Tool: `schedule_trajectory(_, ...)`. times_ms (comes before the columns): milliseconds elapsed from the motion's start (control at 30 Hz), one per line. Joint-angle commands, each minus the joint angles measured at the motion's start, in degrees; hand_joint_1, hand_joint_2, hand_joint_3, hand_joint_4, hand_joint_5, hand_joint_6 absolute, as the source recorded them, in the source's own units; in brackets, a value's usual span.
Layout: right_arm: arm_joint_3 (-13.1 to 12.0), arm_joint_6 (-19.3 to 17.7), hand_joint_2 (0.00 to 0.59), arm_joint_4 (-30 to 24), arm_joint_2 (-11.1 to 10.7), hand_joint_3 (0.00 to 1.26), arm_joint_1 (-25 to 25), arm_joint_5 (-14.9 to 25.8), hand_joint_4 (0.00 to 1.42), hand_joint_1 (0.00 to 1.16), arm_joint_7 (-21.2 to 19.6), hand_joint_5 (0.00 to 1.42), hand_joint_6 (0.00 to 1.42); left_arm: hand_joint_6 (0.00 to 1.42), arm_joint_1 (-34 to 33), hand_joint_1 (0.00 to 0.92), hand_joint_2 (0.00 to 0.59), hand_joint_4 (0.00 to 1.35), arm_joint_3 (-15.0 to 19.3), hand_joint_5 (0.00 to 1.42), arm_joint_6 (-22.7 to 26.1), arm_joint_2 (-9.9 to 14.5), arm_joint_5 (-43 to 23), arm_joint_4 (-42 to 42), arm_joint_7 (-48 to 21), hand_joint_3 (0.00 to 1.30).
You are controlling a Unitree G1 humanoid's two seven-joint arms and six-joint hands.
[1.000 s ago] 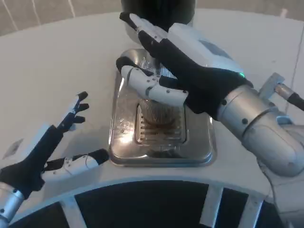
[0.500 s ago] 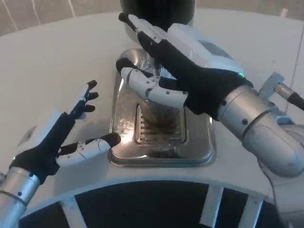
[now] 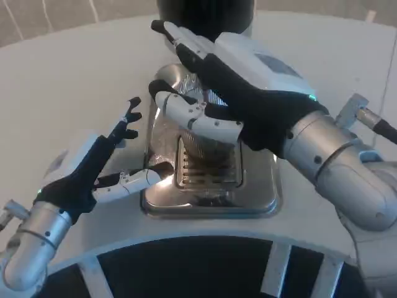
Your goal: Grasp the cup under the faucet to collect the drink, then remove the cup.
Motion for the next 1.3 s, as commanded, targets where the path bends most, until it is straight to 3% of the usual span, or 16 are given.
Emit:
schedule_trajectory(33,2.3,-1.5,0.496,0.3,0.8,0.00,0.4,1.3,0.00,0.10,3.1,0.00,0.00,0.23,-2.0,0.213,0.024,0.00,-0.6,0.20,-0.6,-0.5,0.7,3.1,1.7,0.00)
schedule_trajectory(667,1.9,-1.7,0.498,0.9,1.5,0.00,0.9,0.9,0.00,0.12,2.9,0.00,0.00,0.20,-9.6,0.231,0.029,0.00,-3.2,0.19,-3.9,-1.9,0.8,12.9,3.3,0.00)
schedule_trajectory(933,1.6,-1.9,0.500,1.1,1.7,0.00,1.3,0.8,0.00,0.12,2.3,0.00,0.00,0.20,-8.6,0.231,0.029,0.00,-3.1,0.19,-7.6,-0.8,-0.6,13.9,1.6,0.00)
schedule_trajectory(1300,-1.5,-3.6,0.508,-1.4,3.3,0.00,4.0,-0.2,0.00,0.13,-3.6,0.00,0.00,0.19,-8.2,0.219,0.031,0.00,-2.8,0.18,-9.1,-0.1,-1.0,14.8,0.7,0.00)
